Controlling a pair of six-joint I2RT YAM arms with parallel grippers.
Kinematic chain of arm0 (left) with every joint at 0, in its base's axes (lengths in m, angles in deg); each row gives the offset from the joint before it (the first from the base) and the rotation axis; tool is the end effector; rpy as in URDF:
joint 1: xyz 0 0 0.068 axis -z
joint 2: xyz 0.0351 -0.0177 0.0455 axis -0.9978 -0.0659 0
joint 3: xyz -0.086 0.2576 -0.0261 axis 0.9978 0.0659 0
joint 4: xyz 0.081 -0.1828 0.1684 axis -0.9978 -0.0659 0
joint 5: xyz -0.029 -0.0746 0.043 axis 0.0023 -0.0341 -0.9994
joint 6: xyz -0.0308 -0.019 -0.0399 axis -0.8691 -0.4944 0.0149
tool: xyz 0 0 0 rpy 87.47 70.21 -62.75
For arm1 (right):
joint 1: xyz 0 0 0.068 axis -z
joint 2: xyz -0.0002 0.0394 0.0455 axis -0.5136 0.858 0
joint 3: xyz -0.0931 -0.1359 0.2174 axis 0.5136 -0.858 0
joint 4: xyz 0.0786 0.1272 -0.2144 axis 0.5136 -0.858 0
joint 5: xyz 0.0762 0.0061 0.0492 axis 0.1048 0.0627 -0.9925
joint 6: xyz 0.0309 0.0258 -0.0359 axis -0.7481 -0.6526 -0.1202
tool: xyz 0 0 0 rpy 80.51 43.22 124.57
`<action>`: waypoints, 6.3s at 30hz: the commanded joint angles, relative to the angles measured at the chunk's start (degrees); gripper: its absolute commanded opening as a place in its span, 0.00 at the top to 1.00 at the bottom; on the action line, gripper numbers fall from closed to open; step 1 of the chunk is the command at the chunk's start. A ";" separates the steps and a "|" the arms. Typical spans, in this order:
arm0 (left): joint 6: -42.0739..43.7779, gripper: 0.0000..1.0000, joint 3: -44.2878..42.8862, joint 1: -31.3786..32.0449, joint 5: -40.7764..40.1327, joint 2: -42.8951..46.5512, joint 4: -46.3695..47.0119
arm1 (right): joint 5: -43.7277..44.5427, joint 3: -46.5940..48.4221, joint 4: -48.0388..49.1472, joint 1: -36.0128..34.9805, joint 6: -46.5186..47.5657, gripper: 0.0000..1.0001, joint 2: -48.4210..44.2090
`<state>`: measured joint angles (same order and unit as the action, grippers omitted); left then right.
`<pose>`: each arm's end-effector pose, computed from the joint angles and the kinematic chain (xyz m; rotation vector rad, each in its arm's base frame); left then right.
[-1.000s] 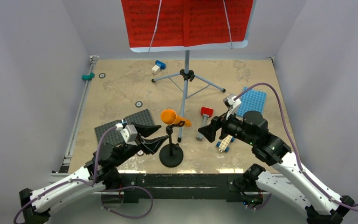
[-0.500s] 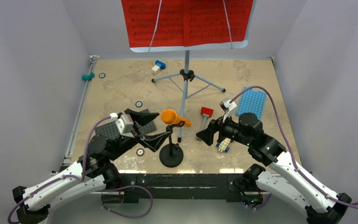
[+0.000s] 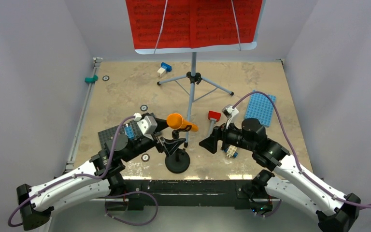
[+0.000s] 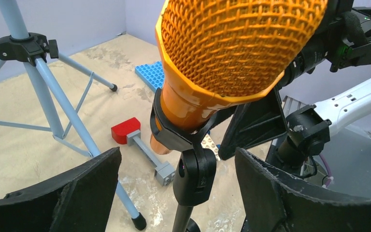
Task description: Pack up the instrument practice props
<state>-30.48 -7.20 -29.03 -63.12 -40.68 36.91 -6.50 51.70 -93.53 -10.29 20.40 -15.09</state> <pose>0.0874 -0.1367 0.3122 0.6067 1.4350 -0.9891 0.1213 0.1197 0.2854 -0.4569 2.0021 1.0550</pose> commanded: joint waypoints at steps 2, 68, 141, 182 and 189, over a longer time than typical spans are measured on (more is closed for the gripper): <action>0.38 0.14 0.34 0.20 0.94 -2.34 2.82 | -3.77 -2.60 7.91 -2.45 -5.24 0.13 2.37; 5.56 1.00 11.63 2.93 -16.65 0.62 18.12 | -1.37 -4.64 39.75 -9.99 -19.79 0.38 24.11; -0.87 1.00 16.56 2.93 -17.32 -4.47 13.95 | 54.06 1.49 24.60 -39.95 27.94 0.58 35.15; 3.45 1.00 14.35 3.68 -20.97 -6.43 21.32 | -13.60 -3.66 53.40 -8.23 -38.04 0.33 35.66; 3.59 1.00 14.61 4.06 -20.79 -6.93 21.94 | -12.59 -3.93 57.50 -8.07 -41.31 0.38 39.29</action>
<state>-25.47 7.33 -26.01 -85.22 -46.41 60.60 -18.43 46.17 -41.59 -18.57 -17.19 22.61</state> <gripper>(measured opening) 0.208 0.634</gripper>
